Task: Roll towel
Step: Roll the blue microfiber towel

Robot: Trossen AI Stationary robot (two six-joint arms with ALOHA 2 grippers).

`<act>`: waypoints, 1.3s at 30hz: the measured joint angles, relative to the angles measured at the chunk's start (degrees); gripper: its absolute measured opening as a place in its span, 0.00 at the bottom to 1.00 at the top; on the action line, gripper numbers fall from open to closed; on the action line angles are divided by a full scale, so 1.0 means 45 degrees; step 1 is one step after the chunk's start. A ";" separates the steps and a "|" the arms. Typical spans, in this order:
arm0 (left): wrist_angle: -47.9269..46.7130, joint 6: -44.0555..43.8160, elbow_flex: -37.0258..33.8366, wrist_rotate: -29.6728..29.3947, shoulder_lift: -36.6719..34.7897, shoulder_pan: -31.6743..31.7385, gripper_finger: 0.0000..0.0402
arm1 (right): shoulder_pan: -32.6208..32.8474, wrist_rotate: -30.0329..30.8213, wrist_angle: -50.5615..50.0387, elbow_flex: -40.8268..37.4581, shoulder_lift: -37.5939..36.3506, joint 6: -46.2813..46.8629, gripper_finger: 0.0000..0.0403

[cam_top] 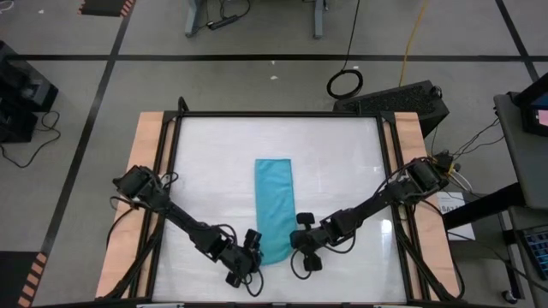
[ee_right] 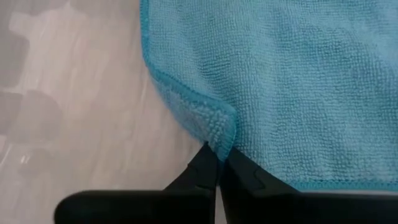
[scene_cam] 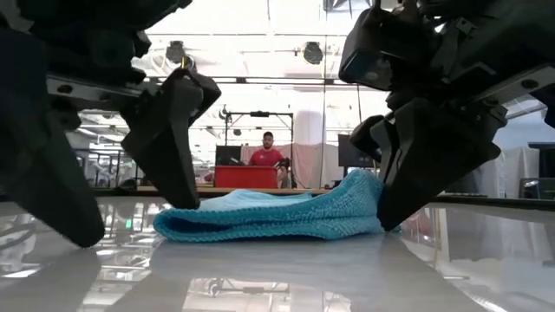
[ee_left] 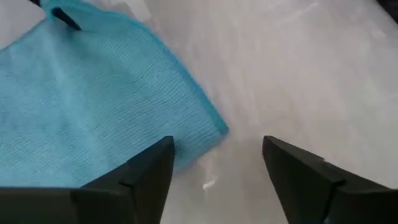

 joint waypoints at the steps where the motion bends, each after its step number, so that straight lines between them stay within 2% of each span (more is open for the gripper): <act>1: 0.0112 0.0013 -0.0060 -0.0165 0.0000 -0.0008 0.65 | -0.0032 -0.0005 0.0005 0.0000 0.0000 0.0031 0.00; 4: 0.0159 -0.0221 -0.0201 -0.0817 -0.0005 0.0061 0.65 | -0.0124 -0.0159 0.0054 0.0000 0.0000 0.0034 0.00; 8: 0.0402 0.0107 -0.0206 -0.0726 -0.0005 0.0273 0.57 | -0.0181 -0.0277 0.0065 0.0000 0.0000 0.0076 0.00; 13: 0.0775 0.0575 -0.0206 -0.0366 0.0044 0.0403 0.39 | -0.0246 -0.0277 0.0078 0.0000 0.0000 0.0134 0.00; 19: 0.1025 0.0643 -0.0206 -0.0054 0.0049 0.0423 0.09 | -0.0246 -0.0257 0.0073 0.0000 0.0000 0.0231 0.00; 21: 0.1213 0.0205 -0.0206 0.0079 0.0049 0.0435 0.03 | -0.0246 -0.0257 0.0073 0.0000 0.0000 0.0250 0.00; 26: 0.1541 -0.1821 -0.0206 0.0131 0.0053 0.0657 0.01 | -0.0251 -0.0393 -0.0126 0.0000 0.0000 0.0958 0.00; 32: 0.1427 -0.4867 -0.0206 0.0127 0.0053 0.0936 0.01 | -0.0249 -0.1867 -0.0186 0.0000 -0.0028 0.2606 0.00; 39: 0.0968 -0.7871 -0.0206 0.0121 -0.0225 0.1199 0.00 | -0.0217 -0.2516 -0.0904 -0.0029 -0.0624 0.3965 0.00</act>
